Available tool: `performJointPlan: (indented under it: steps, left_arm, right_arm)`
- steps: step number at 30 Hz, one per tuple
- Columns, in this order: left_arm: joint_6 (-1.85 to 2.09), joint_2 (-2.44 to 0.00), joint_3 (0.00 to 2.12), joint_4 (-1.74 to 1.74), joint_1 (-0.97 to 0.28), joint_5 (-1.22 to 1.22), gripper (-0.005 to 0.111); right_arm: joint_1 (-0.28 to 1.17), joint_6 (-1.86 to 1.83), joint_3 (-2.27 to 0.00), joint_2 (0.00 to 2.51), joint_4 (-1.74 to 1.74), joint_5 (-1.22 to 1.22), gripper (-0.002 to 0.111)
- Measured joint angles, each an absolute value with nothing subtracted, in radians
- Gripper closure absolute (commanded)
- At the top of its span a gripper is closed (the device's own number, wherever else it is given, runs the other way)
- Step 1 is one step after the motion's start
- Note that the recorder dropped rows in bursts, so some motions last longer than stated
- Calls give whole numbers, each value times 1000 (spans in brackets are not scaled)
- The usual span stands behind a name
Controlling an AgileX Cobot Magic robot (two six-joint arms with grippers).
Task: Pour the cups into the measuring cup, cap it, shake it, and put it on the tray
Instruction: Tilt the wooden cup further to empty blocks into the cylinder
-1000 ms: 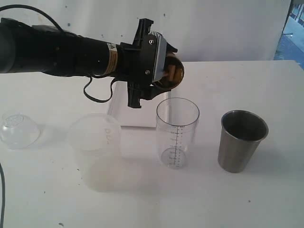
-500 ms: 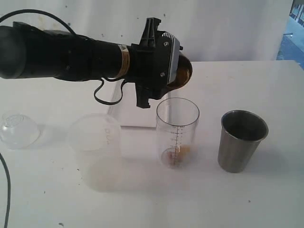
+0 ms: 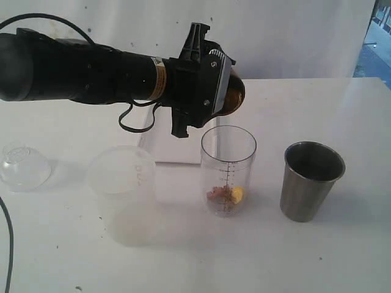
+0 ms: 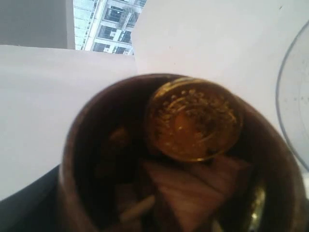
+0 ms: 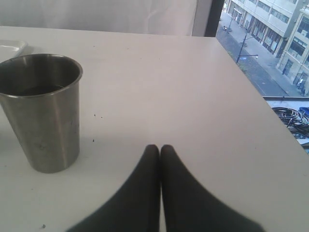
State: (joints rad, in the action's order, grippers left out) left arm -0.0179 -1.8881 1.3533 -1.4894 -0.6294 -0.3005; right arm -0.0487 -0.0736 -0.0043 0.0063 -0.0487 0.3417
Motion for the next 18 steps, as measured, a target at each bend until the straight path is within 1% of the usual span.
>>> performJointPlan:
  steps: [18]
  left_arm:
    - [110, -1888, 1353, -1488, -629, -296, 107]
  right_arm:
    - [-49, -74, -4, 6, -49, 342, 108]
